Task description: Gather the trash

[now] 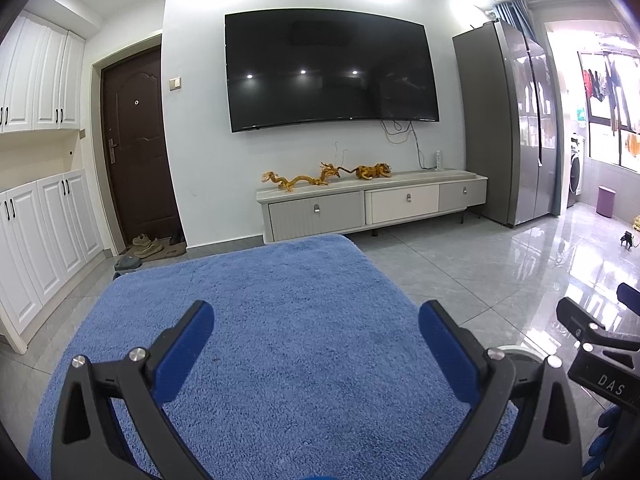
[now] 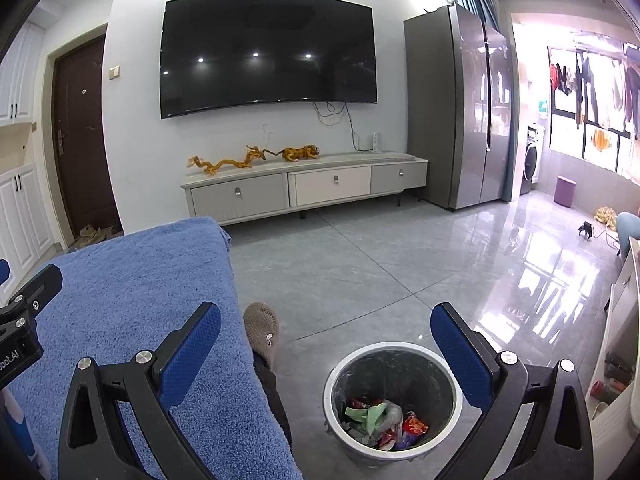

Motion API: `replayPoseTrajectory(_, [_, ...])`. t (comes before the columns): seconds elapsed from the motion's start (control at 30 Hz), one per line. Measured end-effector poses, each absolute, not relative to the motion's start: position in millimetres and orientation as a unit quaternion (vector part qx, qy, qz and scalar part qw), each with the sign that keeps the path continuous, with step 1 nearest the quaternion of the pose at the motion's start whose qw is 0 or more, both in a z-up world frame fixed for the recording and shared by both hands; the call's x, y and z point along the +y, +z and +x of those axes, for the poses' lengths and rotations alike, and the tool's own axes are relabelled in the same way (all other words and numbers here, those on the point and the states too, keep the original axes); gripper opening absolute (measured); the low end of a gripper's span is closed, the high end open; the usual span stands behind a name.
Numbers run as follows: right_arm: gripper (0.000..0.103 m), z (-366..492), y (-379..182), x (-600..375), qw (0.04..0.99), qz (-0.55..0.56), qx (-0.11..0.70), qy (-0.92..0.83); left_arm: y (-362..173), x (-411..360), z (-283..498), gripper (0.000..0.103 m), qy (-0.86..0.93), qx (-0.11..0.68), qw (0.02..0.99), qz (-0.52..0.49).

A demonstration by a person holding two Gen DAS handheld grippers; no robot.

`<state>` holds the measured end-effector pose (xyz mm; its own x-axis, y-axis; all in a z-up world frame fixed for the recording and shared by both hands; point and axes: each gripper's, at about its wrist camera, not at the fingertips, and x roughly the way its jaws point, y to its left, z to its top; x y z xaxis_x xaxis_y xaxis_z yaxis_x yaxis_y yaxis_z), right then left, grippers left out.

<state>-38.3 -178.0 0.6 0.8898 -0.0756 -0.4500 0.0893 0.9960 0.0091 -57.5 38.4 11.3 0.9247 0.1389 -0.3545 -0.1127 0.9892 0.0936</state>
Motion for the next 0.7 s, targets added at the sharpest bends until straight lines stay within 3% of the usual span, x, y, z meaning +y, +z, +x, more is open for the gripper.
replayPoseTrajectory(0.7, [0.103,-33.9,-0.9,-179.0,0.97,0.014,0.238,-0.039,7.3,38.6,-55.4,0.103,0.065,0.188,0.979,0.037])
